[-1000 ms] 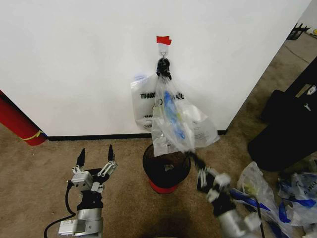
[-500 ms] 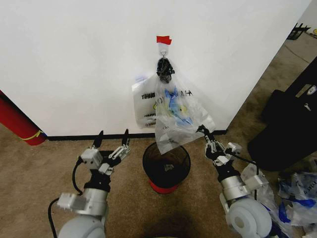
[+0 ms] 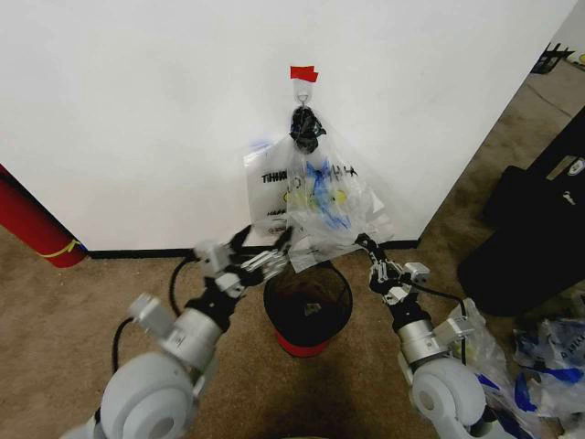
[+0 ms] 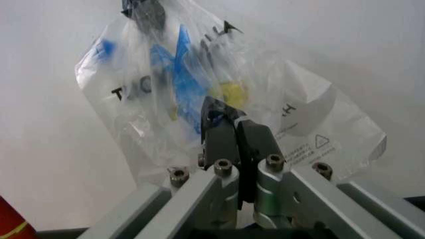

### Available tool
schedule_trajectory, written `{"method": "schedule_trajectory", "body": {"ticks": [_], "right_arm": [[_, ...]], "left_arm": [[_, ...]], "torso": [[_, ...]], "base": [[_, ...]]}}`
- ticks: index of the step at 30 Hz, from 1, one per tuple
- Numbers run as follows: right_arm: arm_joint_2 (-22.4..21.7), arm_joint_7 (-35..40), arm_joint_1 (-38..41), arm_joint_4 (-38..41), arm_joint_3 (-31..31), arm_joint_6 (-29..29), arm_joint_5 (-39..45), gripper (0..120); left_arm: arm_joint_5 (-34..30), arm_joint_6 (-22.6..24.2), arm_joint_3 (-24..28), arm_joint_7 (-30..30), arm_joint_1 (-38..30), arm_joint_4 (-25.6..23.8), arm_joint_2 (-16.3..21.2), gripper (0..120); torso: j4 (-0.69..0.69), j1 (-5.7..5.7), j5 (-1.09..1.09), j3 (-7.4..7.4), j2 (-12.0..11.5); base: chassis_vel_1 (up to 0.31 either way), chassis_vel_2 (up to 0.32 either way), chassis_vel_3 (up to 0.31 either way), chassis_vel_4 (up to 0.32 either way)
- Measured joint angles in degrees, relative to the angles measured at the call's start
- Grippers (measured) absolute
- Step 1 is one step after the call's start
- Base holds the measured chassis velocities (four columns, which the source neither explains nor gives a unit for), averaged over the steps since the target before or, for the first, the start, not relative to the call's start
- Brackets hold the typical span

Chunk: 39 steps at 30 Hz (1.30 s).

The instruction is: Pick up the garbage bag from the wall and place it over the trash bin.

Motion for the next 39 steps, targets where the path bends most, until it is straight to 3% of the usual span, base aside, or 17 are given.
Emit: {"method": "schedule_trajectory", "body": {"ticks": [2,7,8,12,14,17,21,28,33,39], "right_arm": [[0.14,-0.09,-0.29,-0.01,0.28,0.12,-0.25,0],[0.21,-0.39,-1.03,-0.02,0.99,0.54,-1.05,0],[0.21,-0.39,-1.03,-0.02,0.99,0.54,-1.05,0],[0.09,-0.5,-1.38,0.05,1.57,0.77,-1.49,0],[0.14,-0.69,-2.16,0.46,2.17,1.06,-1.99,0],[0.26,-0.86,-2.55,0.55,2.36,1.33,-2.47,0],[0.39,-1.08,-3.05,0.63,2.44,1.73,-2.84,0],[-0.41,-1.17,-3.1,0.89,3.2,2.03,-2.68,0],[-0.86,-1.14,-2.59,1.24,3.35,2.01,-2.19,0],[-1.18,-1.1,-2.36,1.38,3.46,1.93,-1.88,0]], "left_arm": [[-0.57,0.29,4.31,-0.19,-6.19,3.41,0.25,94],[2.57,2.46,12.06,-0.58,-14.07,11.19,-0.72,94],[2.57,2.46,12.06,-0.58,-14.07,11.19,-0.72,94],[4.85,6.45,20.28,-2.42,-22.51,16.42,-1.59,93],[4.12,8.58,25.45,-3.52,-28.15,18.66,-2.46,93],[2.27,9.45,28.51,-4.57,-32.9,20.19,-3.69,92],[0.84,10.4,31.0,-5.12,-38.43,22.75,-5.43,90],[0.73,14.56,32.71,-6.33,-42.94,26.74,-4.93,85],[1.15,17.86,33.77,-6.49,-44.81,28.91,-4.97,79],[0.43,18.46,34.27,-6.51,-45.83,30.55,-4.87,78]], "torso": [[0.01,0.0,0.02,0.0,0.0],[0.03,0.0,0.01,0.0,0.0],[0.03,0.0,0.01,0.0,0.0],[0.06,0.0,0.02,0.0,0.0],[0.0,0.0,0.01,0.0,0.0],[0.0,0.0,0.04,0.0,0.0],[0.01,0.0,0.02,0.0,0.0],[0.04,0.0,0.01,0.0,0.0],[0.03,0.0,0.01,0.0,0.0],[0.01,0.0,0.01,0.0,0.0]], "base": [[0.0,0.0,0.0,0.0],[0.0,0.0,0.0,0.0],[0.0,0.0,0.0,0.0],[0.0,0.0,0.0,0.0],[0.0,0.0,0.0,0.0],[0.0,0.0,0.0,0.0],[0.0,0.0,0.0,0.0],[0.0,0.0,0.0,0.0],[0.0,0.0,0.0,0.0],[0.0,0.0,0.0,0.0]]}}
